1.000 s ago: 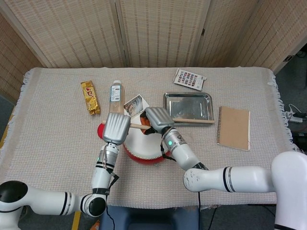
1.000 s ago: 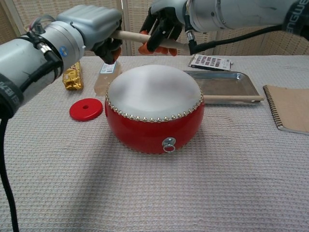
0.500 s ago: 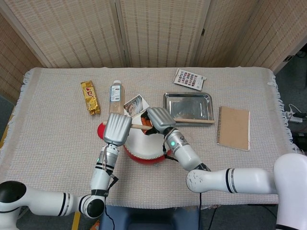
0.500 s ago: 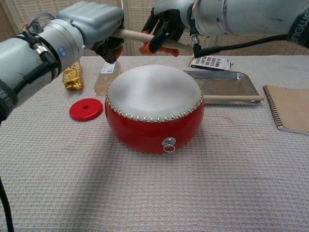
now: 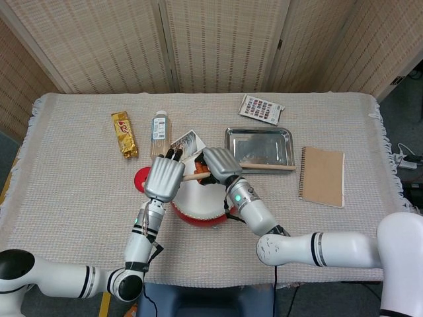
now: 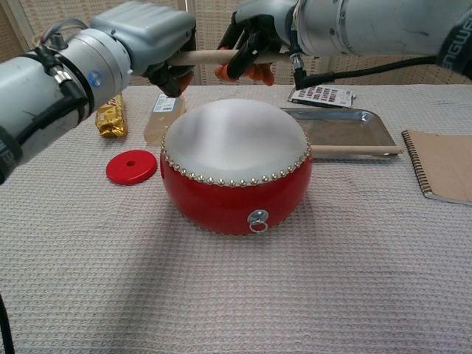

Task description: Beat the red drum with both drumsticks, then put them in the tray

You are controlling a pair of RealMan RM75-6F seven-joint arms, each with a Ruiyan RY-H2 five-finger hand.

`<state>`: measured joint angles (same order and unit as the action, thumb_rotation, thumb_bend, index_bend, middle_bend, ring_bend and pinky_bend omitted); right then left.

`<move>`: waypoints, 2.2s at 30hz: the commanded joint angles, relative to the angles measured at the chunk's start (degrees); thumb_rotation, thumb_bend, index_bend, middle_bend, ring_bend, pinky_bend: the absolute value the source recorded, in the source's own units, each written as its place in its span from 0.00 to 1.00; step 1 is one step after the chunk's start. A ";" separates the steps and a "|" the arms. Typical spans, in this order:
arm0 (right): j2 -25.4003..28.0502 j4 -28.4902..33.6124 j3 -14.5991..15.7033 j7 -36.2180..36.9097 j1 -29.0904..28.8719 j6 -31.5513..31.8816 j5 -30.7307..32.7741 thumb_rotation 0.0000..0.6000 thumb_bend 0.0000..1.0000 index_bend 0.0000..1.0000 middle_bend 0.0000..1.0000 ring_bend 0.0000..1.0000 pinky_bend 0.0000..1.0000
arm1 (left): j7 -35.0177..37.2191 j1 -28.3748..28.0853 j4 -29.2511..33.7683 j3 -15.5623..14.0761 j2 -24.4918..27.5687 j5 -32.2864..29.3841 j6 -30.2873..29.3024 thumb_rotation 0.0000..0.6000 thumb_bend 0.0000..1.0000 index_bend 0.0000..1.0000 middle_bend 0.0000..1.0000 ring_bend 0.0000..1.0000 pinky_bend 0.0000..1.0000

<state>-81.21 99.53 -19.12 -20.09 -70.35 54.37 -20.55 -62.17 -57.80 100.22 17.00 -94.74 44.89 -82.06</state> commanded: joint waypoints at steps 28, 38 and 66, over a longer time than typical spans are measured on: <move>3.35 1.53 0.45 -1.62 2.41 0.84 0.03 1.00 0.52 1.00 0.87 0.77 0.76 | 2.34 1.55 2.99 1.25 3.80 -0.68 1.35 1.00 0.36 0.00 0.00 0.00 0.13; 9.52 3.35 2.16 -0.97 6.04 -0.53 -0.96 1.00 0.52 1.00 0.87 0.77 0.76 | 3.63 2.49 3.68 0.40 5.72 -0.68 1.95 1.00 0.36 0.00 0.00 0.00 0.13; 5.07 -33.84 11.45 11.25 11.78 -31.96 -6.33 1.00 0.52 1.00 0.87 0.77 0.76 | 15.73 9.19 2.03 -0.41 12.69 0.72 3.31 1.00 0.36 0.00 0.00 0.00 0.13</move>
<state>-72.65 71.69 -9.26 -10.55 -57.53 27.55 -26.22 -46.70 -48.82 102.35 16.65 -82.16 45.48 -78.76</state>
